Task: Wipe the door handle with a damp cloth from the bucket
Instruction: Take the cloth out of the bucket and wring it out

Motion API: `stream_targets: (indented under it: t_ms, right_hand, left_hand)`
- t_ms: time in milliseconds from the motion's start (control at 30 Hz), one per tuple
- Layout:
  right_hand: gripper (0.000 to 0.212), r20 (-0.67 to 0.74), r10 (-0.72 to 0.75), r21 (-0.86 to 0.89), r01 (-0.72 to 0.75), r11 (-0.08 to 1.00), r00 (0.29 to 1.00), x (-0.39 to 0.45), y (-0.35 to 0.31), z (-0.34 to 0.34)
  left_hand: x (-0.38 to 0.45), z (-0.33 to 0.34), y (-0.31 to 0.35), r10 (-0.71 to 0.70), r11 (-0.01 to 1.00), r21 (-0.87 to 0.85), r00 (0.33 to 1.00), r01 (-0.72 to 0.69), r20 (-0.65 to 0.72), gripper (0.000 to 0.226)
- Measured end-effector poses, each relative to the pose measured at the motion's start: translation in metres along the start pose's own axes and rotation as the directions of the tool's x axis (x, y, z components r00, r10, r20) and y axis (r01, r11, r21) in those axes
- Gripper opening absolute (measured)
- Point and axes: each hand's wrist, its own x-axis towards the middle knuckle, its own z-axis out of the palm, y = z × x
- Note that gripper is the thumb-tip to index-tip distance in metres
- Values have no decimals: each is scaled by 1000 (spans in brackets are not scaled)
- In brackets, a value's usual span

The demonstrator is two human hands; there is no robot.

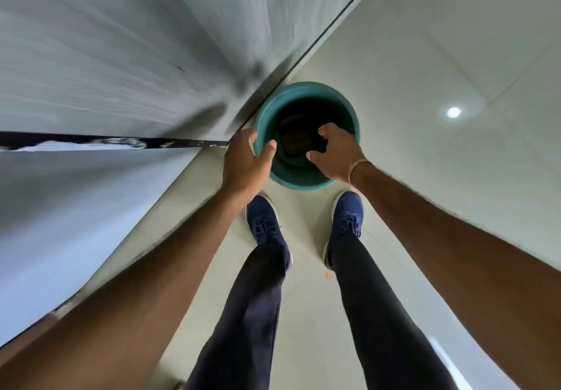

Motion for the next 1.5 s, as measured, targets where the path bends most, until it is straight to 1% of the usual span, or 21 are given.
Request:
stream_targets:
  t_ms: [100, 200, 267, 300, 367, 400, 467, 600, 633, 667, 700, 767, 800, 900, 967, 1067, 1100, 1167, 1233, 1400, 1500]
  right_hand:
    - [60, 20, 183, 160, -184, 970, 983, 67, 17, 30]
    - [52, 119, 341, 382, -360, 851, 933, 120, 22, 62]
    - [48, 194, 379, 472, -425, 773, 905, 152, 28, 82]
    - [52, 233, 382, 488, -448, 749, 894, 174, 40, 98]
    - [73, 295, 403, 496, -499, 711, 867, 214, 67, 129]
    - [79, 313, 415, 509, -520, 686, 854, 222, 72, 137]
    - [66, 331, 400, 567, -519, 639, 855, 215, 64, 138]
    - [45, 290, 393, 689, -475, 548, 873, 211, 48, 133]
    - [35, 289, 395, 687, -477, 549, 872, 214, 48, 133]
    - [35, 302, 395, 684, -486, 544, 868, 223, 53, 135]
    - [42, 253, 412, 666, -467, 583, 875, 233, 61, 140]
    - [60, 255, 402, 679, -459, 573, 879, 242, 67, 141]
    - [58, 281, 378, 676, -461, 574, 882, 241, 68, 139]
    - [36, 309, 321, 636, -446, 630, 895, 220, 57, 128]
    - [32, 296, 288, 677, -413, 609, 911, 215, 57, 128]
    - [40, 306, 274, 756, -408, 512, 912, 214, 51, 129]
    - [42, 297, 288, 758, -408, 508, 910, 212, 49, 129]
    - [43, 190, 337, 765, -354, 538, 922, 205, 50, 128]
    - [36, 110, 407, 806, -321, 497, 907, 196, 52, 124]
    - [29, 31, 460, 912, -214, 351, 887, 160, 45, 106]
    - [38, 14, 421, 914, -183, 363, 907, 122, 37, 85]
  left_hand:
    - [43, 30, -19, -19, 999, 38, 994, 23, -108, 57]
    - [73, 56, -28, 28, 996, 91, 989, -15, -146, 70]
    - [83, 68, -28, 90, 992, 102, 982, -74, -166, 79]
    - [87, 73, -29, 104, 990, 114, 979, -85, -175, 83]
    - [91, 81, -30, 104, 989, 127, 978, -82, -182, 87]
    - [90, 82, -30, 104, 988, 132, 978, -80, -183, 88]
    - [89, 84, -32, 102, 986, 146, 978, -76, -183, 88]
    - [89, 82, -37, 120, 986, 139, 977, -96, -178, 85]
    - [89, 81, -38, 124, 985, 138, 977, -101, -175, 84]
    - [88, 81, -38, 132, 985, 134, 976, -110, -173, 82]
    - [88, 80, -39, 140, 984, 131, 975, -118, -172, 80]
    - [90, 78, -41, 156, 982, 136, 974, -134, -163, 77]
    - [91, 77, -43, 168, 978, 147, 974, -146, -152, 78]
    - [90, 75, -46, 199, 966, 187, 974, -177, -106, 82]
    - [90, 74, -48, 207, 962, 199, 975, -189, -77, 83]
    - [91, 73, -51, 224, 956, 208, 972, -207, -66, 84]
    - [90, 73, -50, 220, 956, 210, 973, -202, -66, 84]
    - [89, 73, -47, 197, 962, 207, 978, -180, -63, 85]
    - [89, 73, -44, 177, 967, 195, 983, -163, -58, 86]
    - [84, 68, -39, 156, 973, 179, 987, -148, -34, 85]
    - [74, 60, -32, 140, 980, 146, 990, -135, -25, 78]
